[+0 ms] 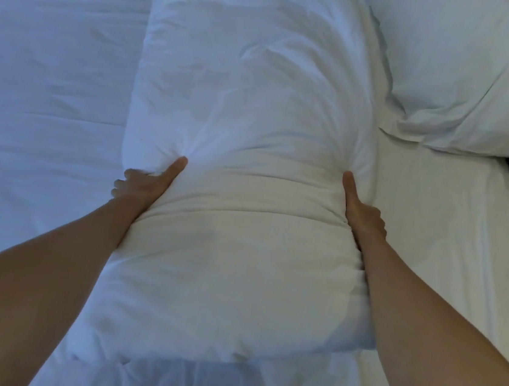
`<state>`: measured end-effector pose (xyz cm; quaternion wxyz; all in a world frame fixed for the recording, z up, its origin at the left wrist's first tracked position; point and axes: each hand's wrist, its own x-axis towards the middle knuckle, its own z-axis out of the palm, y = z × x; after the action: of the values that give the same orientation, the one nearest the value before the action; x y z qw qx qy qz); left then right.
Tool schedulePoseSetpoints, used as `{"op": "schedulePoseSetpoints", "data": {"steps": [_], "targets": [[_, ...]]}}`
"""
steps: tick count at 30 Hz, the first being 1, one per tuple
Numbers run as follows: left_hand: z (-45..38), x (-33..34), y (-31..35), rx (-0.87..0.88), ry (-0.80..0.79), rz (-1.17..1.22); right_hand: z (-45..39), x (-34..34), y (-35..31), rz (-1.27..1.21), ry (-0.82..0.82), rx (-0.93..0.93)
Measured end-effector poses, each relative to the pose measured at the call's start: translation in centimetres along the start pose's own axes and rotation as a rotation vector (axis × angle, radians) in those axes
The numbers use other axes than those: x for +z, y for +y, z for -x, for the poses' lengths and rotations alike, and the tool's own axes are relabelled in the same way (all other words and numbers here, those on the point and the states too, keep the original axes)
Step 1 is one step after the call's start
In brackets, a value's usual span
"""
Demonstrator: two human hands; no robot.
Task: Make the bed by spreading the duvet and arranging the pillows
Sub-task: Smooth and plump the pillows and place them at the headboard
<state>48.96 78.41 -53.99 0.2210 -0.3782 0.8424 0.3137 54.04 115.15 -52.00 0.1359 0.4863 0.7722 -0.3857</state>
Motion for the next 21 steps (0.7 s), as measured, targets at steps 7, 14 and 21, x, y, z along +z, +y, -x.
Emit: {"op": "schedulePoseSetpoints", "data": {"steps": [7, 14, 21], "targets": [[1.2, -0.6, -0.1, 0.084, 0.0, 0.091, -1.4, -0.5, 1.1, -0.188, 0.013, -0.012], [8.1, 0.3, 0.7, 0.167, 0.173, 0.0, -4.1, -4.8, 3.9, -0.257, -0.117, -0.102], [19.2, 8.6, 1.2, 0.197, 0.201, -0.11, -6.6, -14.5, 10.9, -0.316, -0.183, -0.122]]}}
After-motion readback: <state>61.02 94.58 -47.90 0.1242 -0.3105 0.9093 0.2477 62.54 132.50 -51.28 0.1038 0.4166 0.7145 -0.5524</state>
